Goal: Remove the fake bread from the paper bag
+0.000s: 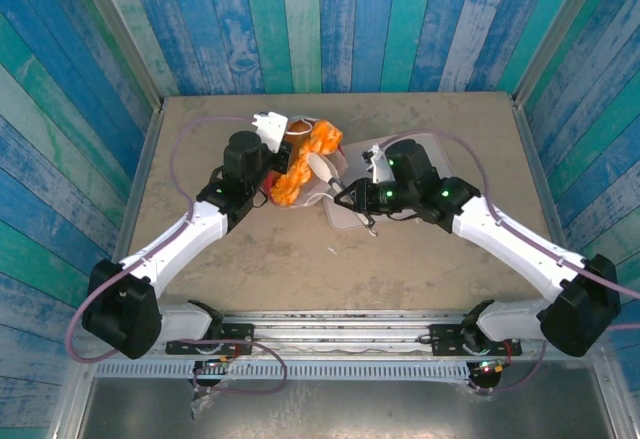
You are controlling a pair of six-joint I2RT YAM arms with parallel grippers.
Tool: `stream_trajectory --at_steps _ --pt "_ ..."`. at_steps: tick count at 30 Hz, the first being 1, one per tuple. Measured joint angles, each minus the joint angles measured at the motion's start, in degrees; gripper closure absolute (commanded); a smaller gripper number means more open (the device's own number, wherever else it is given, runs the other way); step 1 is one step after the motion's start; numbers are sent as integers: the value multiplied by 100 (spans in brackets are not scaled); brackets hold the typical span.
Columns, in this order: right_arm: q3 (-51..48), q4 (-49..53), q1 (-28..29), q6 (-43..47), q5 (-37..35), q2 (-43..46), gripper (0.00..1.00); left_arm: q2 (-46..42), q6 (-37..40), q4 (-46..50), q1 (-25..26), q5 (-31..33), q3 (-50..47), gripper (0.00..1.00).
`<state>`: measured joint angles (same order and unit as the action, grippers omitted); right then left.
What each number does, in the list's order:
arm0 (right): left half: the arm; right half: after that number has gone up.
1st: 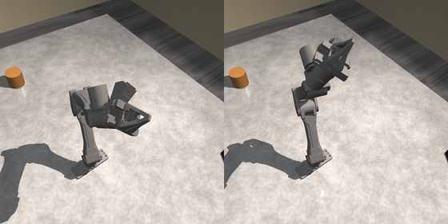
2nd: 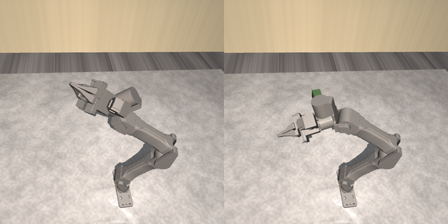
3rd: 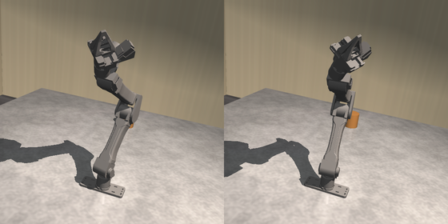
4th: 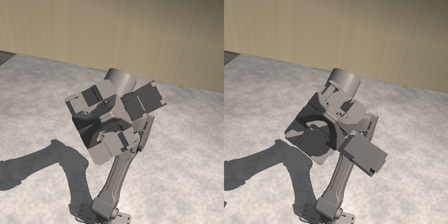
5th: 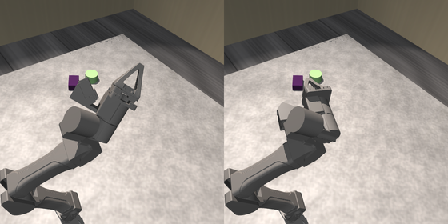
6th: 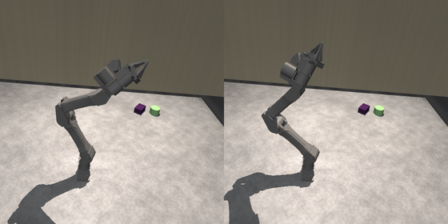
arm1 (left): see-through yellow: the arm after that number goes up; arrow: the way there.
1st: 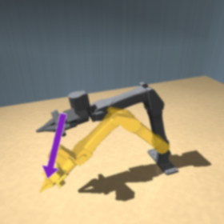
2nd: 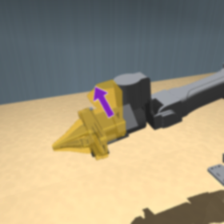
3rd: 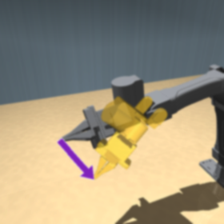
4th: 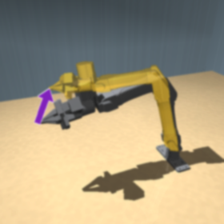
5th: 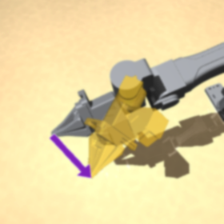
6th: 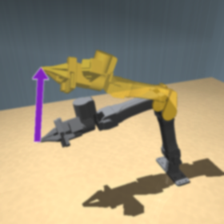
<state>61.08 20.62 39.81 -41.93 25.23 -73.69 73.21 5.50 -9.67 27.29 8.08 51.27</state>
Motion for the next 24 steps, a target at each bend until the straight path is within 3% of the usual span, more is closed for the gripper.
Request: stream_trajectory --at_steps 14,24 --pt "133 1078 -50 354 -914 868 95 0 -2 -55 0 92 0 100" --pt "1333 2444 -977 935 -1355 1209 93 0 0 -57 4 114 0 100"
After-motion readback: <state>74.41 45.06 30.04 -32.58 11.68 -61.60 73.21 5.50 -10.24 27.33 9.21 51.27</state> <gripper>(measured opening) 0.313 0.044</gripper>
